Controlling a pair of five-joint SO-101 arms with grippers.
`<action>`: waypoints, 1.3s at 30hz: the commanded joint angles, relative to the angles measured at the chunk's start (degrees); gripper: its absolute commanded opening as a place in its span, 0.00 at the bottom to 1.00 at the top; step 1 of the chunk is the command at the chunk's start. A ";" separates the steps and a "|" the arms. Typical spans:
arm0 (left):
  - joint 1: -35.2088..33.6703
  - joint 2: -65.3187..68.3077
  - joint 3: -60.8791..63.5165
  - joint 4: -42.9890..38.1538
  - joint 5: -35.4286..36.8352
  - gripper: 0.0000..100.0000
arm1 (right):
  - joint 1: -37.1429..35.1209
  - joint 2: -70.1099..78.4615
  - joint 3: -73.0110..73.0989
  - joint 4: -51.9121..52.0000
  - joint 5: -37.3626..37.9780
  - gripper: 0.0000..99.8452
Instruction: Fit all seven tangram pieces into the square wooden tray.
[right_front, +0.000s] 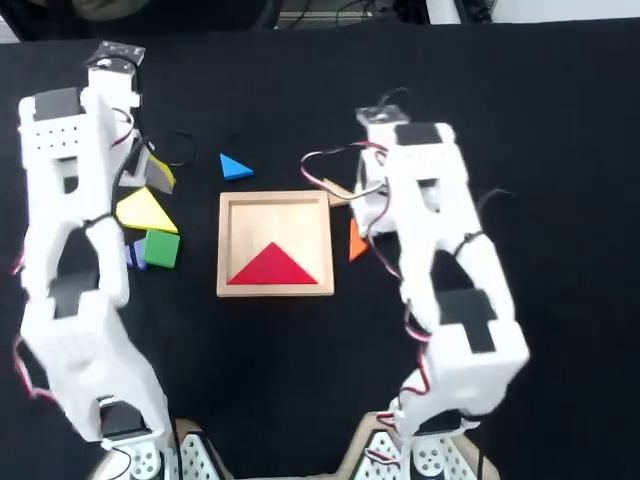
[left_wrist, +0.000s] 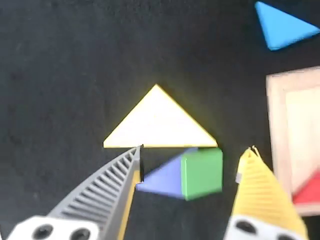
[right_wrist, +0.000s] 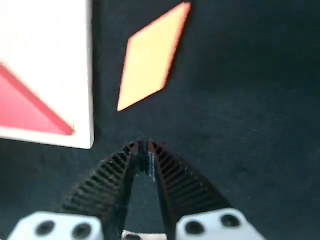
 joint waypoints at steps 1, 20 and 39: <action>-1.54 8.62 -13.49 0.09 -0.26 0.31 | 2.11 -7.60 4.79 -4.92 -3.08 0.01; -4.53 30.33 -48.40 13.45 -46.77 0.31 | 3.43 -22.20 27.91 -28.13 -2.81 0.01; -0.40 39.74 -48.13 13.63 -64.97 0.31 | 3.52 -16.84 26.24 -28.92 -2.73 0.01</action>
